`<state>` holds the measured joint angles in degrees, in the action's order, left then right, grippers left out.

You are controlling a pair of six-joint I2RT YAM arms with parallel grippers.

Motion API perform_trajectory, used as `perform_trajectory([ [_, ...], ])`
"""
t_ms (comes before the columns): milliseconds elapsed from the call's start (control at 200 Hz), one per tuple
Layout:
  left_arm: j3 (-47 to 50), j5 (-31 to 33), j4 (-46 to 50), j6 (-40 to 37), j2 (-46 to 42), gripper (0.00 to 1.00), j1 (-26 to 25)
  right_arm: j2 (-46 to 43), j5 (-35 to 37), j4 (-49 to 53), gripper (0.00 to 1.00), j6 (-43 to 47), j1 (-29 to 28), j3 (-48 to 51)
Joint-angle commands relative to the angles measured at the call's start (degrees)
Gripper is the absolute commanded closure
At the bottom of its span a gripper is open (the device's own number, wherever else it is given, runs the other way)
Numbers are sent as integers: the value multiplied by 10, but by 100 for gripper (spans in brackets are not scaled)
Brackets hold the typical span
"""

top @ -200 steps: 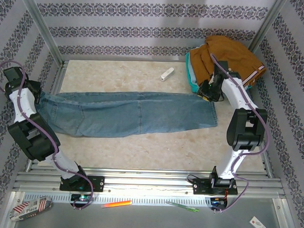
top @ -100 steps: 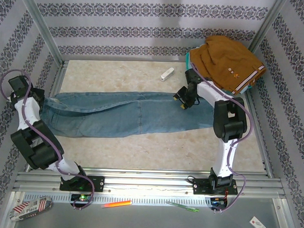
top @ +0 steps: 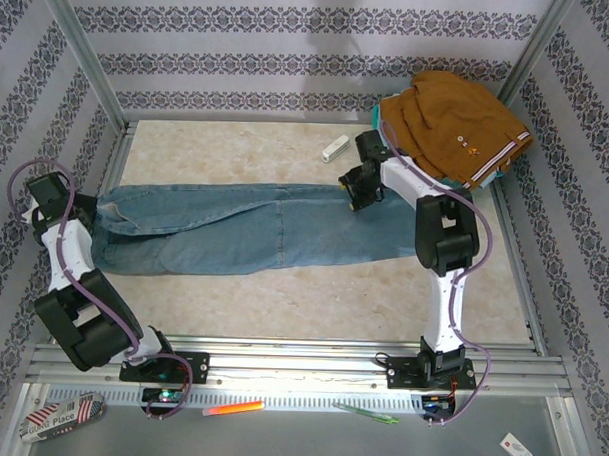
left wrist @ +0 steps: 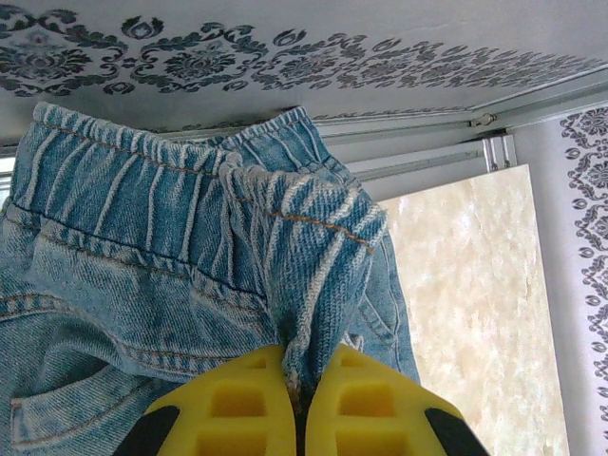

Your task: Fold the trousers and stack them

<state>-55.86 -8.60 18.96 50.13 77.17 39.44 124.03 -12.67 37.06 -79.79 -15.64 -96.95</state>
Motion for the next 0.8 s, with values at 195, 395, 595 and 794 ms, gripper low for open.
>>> perform_trajectory([
  [195, 27, -8, -14, -1, -31, 100, -1, 67, -16, -11, 69, -18, -4, -27],
  [395, 18, -12, -11, -2, -34, 100, -2, 51, -38, -53, 97, -6, -7, -1],
  [595, 6, -18, -4, -2, -40, 100, -1, -8, -19, -62, 100, 24, -8, 4],
  [794, -18, -12, 12, 5, -54, 100, -1, -91, 7, -64, 100, 45, -6, 32],
])
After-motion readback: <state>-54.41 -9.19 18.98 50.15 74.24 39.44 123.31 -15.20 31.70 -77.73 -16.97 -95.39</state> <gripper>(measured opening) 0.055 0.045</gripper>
